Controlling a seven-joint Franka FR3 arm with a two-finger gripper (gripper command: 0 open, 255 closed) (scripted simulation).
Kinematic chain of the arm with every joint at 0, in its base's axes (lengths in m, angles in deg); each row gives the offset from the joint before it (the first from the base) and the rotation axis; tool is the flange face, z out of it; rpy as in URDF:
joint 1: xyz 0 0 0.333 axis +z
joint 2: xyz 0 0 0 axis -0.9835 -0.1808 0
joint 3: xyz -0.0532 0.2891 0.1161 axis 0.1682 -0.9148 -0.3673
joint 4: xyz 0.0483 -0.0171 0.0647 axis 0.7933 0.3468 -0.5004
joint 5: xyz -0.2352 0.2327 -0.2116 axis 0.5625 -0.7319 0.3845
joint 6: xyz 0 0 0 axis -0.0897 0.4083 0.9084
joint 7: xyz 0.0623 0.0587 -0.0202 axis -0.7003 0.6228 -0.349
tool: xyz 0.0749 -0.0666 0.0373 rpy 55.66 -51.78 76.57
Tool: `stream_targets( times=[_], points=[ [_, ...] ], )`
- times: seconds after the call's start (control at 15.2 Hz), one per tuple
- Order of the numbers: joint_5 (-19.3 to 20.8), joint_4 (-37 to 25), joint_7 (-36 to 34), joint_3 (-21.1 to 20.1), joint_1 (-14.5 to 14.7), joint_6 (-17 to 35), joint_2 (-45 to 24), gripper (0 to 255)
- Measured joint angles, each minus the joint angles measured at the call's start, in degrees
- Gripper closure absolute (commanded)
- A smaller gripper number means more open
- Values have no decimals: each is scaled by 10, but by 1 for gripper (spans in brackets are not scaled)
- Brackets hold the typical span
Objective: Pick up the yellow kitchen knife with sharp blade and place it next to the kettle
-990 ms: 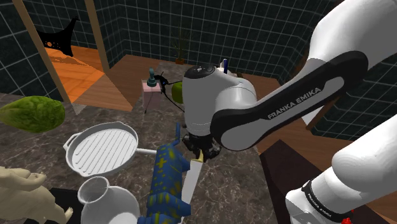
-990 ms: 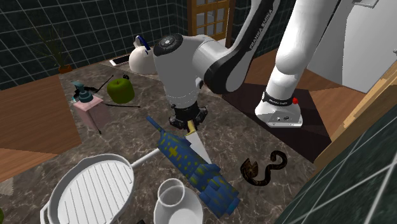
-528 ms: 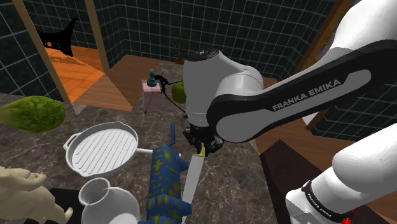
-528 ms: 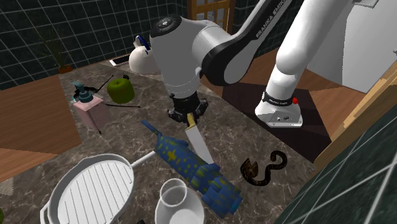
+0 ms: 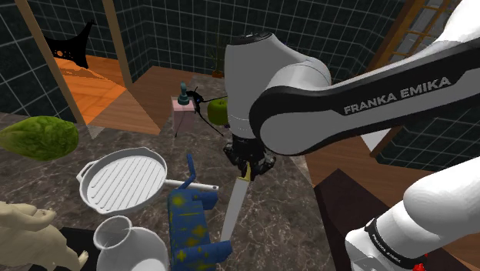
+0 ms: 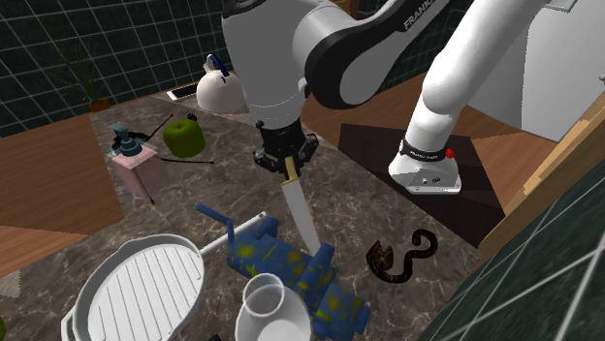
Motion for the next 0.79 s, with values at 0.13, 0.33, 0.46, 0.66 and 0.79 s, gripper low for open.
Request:
stream_targets(
  times=[0.13, 0.33, 0.46, 0.66, 0.79],
  points=[
    [-5, -10, 4, 5, 3, -17, 9, 255],
    [-13, -22, 14, 17, 8, -40, 24, 255],
    [-18, -31, 20, 25, 11, -57, 34, 255],
    [-25, -45, 28, 36, 17, -84, 50, 255],
    [-28, -56, 32, 43, 19, -102, 58, 255]
  ],
)
